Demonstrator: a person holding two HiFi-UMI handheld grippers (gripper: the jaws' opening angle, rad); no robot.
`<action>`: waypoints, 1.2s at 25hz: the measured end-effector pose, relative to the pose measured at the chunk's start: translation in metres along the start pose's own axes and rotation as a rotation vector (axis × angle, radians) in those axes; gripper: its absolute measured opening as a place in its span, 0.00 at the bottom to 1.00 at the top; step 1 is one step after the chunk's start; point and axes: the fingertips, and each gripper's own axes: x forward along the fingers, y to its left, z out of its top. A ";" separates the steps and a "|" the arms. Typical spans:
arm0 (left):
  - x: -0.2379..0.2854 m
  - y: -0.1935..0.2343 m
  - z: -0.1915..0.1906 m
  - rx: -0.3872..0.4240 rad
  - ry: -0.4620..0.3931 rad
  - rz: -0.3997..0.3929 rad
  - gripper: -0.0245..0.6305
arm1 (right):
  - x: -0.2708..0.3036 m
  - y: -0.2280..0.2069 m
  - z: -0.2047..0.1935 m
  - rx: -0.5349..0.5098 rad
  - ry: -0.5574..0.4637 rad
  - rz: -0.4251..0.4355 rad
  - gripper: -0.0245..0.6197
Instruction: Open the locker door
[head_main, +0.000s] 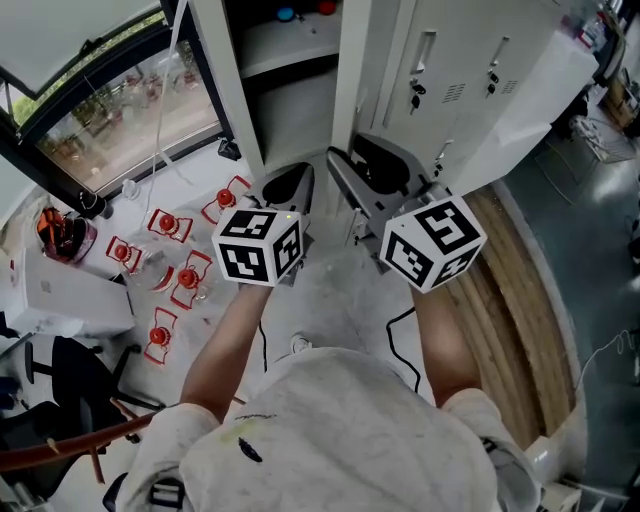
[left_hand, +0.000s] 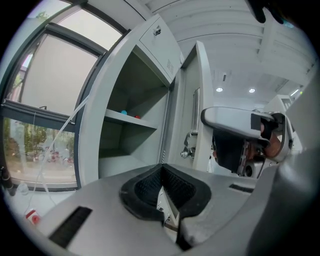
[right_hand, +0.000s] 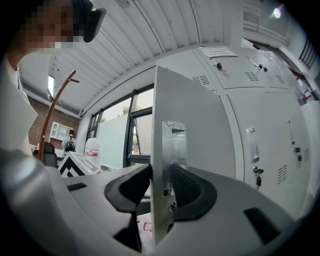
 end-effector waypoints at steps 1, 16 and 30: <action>0.000 -0.002 0.000 0.002 0.002 0.003 0.05 | -0.002 -0.001 0.000 0.002 -0.001 0.004 0.25; 0.012 -0.041 -0.006 0.022 0.016 0.009 0.05 | -0.041 -0.020 0.001 0.014 -0.041 0.052 0.25; 0.035 -0.078 -0.010 0.035 0.033 -0.046 0.05 | -0.076 -0.046 0.004 -0.021 -0.042 -0.010 0.26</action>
